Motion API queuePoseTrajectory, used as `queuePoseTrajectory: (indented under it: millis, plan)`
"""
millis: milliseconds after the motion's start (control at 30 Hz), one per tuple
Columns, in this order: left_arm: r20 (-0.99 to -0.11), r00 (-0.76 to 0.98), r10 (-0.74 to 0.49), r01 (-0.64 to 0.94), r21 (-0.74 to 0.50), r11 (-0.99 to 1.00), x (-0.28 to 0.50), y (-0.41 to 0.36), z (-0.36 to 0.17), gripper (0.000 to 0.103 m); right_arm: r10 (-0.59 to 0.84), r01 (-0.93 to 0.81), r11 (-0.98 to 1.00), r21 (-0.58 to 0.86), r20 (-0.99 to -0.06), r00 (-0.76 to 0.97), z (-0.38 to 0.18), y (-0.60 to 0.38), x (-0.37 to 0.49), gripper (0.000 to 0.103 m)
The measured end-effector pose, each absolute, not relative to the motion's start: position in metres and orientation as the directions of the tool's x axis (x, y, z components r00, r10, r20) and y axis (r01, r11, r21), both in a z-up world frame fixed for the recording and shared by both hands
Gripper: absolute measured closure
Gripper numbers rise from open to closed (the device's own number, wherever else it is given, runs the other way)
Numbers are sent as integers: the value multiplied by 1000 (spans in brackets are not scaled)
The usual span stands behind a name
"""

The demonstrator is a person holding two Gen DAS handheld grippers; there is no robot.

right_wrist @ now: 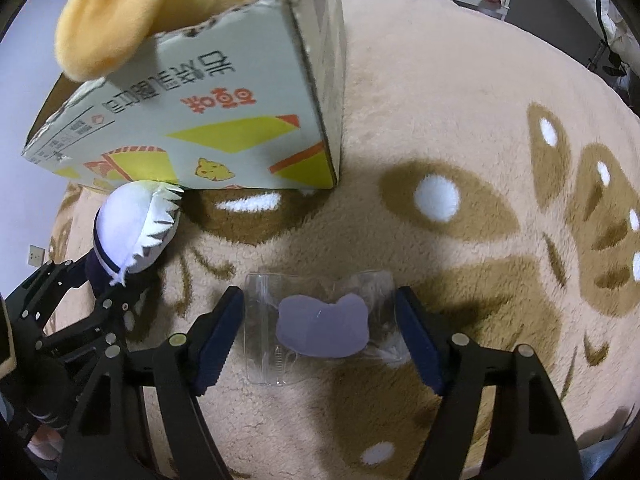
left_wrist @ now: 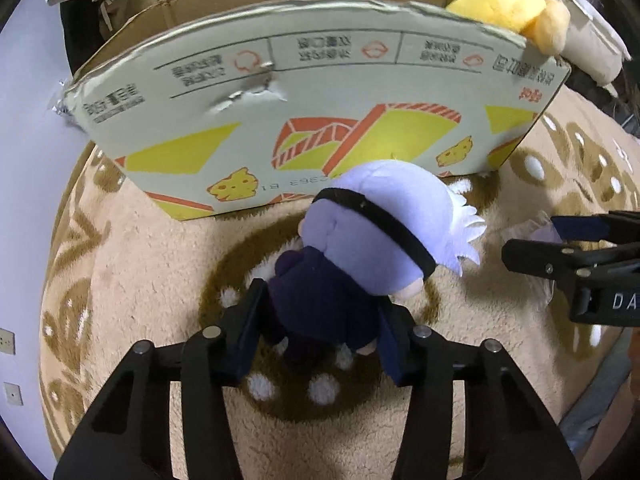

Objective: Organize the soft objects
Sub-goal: 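Lower the right tool onto the bagged lavender item while the left tool lowers onto the white-haired doll, then close the right tool on the bag while the left tool grips the doll, then carry the bag into the box with the right tool while the left tool carries the doll there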

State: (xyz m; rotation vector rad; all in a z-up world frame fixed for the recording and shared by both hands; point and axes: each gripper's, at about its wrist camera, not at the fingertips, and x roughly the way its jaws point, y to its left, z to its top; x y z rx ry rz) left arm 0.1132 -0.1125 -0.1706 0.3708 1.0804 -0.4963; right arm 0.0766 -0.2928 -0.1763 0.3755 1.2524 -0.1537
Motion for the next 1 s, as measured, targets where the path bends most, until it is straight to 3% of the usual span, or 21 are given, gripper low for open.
queuePoseTrajectory:
  millis: [600, 1000]
  plan:
    - [-862, 432, -265, 549, 19, 835, 87, -98, -137, 63, 62, 276, 941, 198, -900, 432, -145, -266, 37, 23]
    - [-744, 585, -321, 493, 13, 870, 63, -76, -83, 63, 35, 251, 924, 288, -717, 696, -79, -270, 4, 23]
